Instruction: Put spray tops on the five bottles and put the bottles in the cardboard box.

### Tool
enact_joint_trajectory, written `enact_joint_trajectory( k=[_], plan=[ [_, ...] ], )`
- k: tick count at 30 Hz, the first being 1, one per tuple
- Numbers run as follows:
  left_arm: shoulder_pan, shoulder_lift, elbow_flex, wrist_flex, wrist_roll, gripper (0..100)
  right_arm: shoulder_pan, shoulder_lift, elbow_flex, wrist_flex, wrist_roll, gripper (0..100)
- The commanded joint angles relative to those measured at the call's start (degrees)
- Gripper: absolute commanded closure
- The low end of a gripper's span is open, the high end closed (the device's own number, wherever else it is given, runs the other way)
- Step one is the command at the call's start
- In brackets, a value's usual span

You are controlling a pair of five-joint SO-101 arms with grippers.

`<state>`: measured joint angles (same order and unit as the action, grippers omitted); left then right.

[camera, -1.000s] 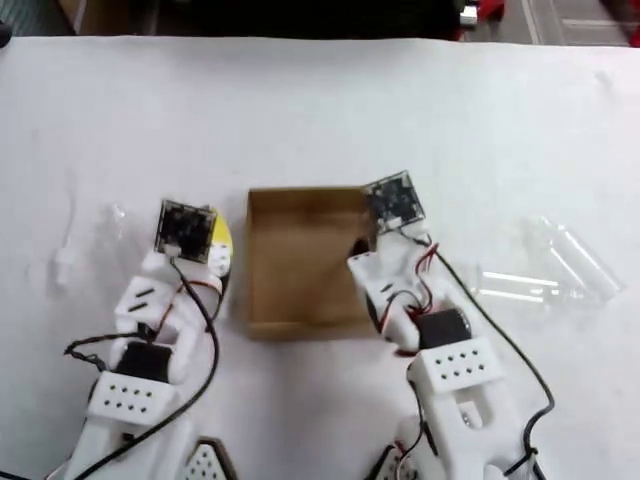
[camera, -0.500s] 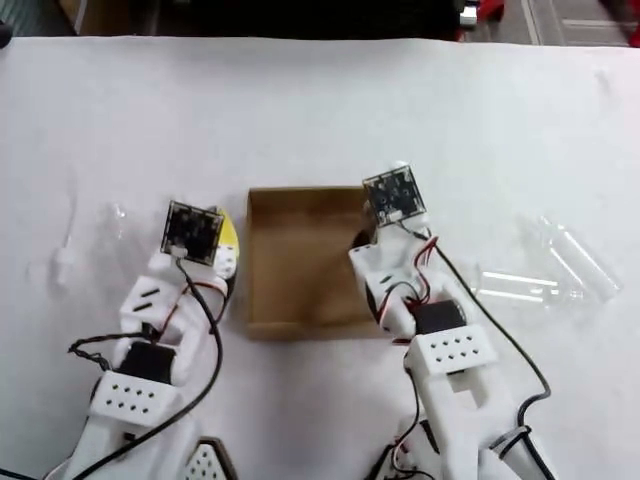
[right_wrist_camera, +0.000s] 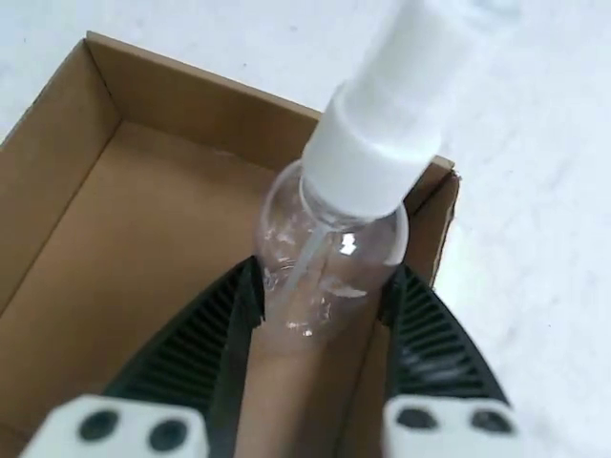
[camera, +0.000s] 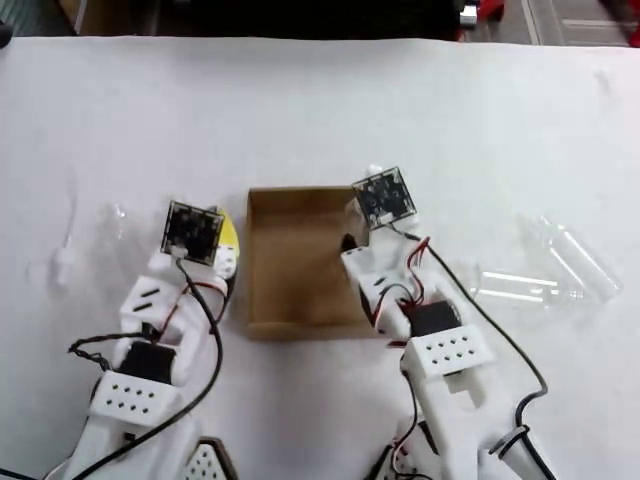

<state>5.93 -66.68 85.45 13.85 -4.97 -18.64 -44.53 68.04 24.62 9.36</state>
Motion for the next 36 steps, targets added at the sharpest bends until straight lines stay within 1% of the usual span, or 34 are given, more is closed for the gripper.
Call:
enact_joint_trajectory(
  k=[1, 5, 10, 13, 15, 26, 36],
  plan=[
    [0.7, -1.3, -0.6, -1.0, -0.4, 98, -0.1, 0.0, -0.5, -1.6, 0.6, 91.4],
    [0.7, -1.2, -0.6, -1.0, -0.4, 98, 0.0, 0.4, -0.3, -4.6, 0.8, 91.3],
    [0.6, -1.3, -0.6, -1.0, -0.4, 98, 0.0, 0.4, -0.3, -4.8, 1.1, 91.1],
    [0.5, -1.4, -0.6, -1.0, -0.4, 98, 0.0, 0.4, -0.3, -4.9, 4.3, 91.3],
    [0.5, -1.4, -0.6, -1.0, -0.4, 98, 0.0, 0.4, -0.3, -5.3, 5.2, 91.4],
    [0.7, -1.4, -0.6, -1.0, -0.4, 98, -0.1, 0.5, 3.5, -12.0, 5.5, 91.1],
    [0.8, -1.4, -0.6, -1.0, -0.4, 98, 0.0, 0.5, 3.4, -12.2, 5.5, 91.1]
  ],
)
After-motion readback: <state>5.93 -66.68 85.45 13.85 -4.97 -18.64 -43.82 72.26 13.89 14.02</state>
